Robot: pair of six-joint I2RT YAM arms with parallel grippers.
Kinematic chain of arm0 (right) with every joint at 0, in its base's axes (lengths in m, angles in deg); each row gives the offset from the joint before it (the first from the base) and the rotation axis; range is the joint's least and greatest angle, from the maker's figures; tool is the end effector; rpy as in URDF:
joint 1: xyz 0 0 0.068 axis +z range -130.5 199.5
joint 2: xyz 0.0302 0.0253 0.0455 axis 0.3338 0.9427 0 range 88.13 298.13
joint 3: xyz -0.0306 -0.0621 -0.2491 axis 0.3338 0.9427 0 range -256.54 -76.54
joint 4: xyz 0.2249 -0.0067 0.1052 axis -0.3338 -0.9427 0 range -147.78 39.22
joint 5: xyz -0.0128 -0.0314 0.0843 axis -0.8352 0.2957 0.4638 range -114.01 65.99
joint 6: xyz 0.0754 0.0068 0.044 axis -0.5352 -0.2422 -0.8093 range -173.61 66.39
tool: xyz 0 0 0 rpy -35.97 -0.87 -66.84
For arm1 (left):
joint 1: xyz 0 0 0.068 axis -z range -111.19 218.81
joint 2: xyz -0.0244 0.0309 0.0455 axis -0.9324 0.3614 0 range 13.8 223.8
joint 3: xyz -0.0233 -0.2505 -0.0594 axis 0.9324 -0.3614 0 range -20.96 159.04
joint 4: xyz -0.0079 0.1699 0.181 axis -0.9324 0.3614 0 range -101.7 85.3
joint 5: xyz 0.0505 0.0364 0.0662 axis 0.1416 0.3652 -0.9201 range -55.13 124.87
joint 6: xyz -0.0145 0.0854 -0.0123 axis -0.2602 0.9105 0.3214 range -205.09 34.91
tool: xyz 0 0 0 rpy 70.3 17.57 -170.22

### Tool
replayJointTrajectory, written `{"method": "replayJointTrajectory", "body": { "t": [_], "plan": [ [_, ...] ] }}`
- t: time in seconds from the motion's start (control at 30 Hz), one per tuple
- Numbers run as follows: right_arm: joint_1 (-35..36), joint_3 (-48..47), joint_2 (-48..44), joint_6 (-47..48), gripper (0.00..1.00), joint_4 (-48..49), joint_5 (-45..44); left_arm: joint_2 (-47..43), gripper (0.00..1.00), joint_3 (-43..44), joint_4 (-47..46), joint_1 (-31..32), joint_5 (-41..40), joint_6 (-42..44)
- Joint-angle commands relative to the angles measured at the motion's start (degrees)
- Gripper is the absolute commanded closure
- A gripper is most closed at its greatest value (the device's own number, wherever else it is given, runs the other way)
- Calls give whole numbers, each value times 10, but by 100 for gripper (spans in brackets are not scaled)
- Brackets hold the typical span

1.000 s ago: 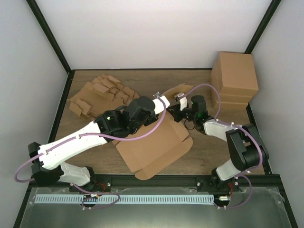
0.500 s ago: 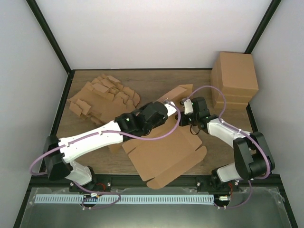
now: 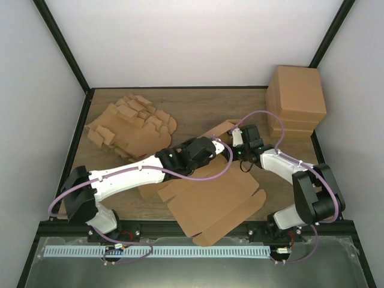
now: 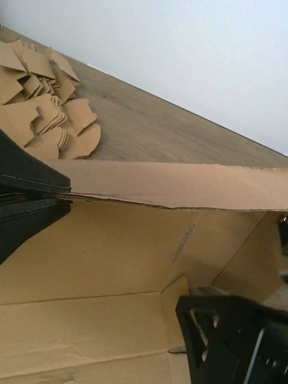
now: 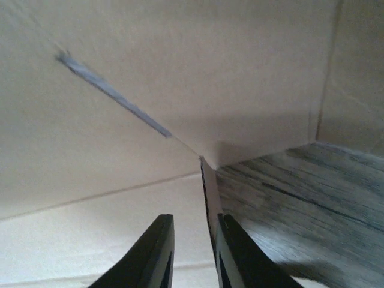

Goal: Fold the paper box

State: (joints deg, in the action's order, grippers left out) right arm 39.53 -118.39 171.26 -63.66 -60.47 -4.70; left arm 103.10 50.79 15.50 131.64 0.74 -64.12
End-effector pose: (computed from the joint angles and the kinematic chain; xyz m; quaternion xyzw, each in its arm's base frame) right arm 0.2693 0.1256 0.1393 -0.1367 0.9208 0.2382 0.2770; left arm 0.2001 -0.2946 0.2530 0.5053 0.7322 0.1216 0.4402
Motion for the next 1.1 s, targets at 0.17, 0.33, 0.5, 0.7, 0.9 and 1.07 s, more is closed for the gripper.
{"method": "replayJointTrajectory", "body": {
  "t": [0.17, 0.33, 0.5, 0.7, 0.9, 1.07],
  "plan": [
    [-1, -2, -47, -17, 61, 55, 20, 7, 96, -11, 36, 2, 29, -27],
    [-8, 13, -118, -42, 58, 44, 28, 6, 96, -9, 43, 4, 31, -29],
    [-9, 37, -211, -116, 50, 33, 17, 12, 96, -5, 49, 7, 32, -44],
    [-9, 39, -275, -276, 31, 23, -2, 13, 96, -5, 49, 11, 35, -50],
    [-9, 32, -264, -462, 29, 61, 77, 10, 96, -4, 56, 21, 43, -56],
    [-9, 46, -250, -533, 31, 129, 131, 9, 96, -6, 63, 27, 40, -68]
  ]
}}
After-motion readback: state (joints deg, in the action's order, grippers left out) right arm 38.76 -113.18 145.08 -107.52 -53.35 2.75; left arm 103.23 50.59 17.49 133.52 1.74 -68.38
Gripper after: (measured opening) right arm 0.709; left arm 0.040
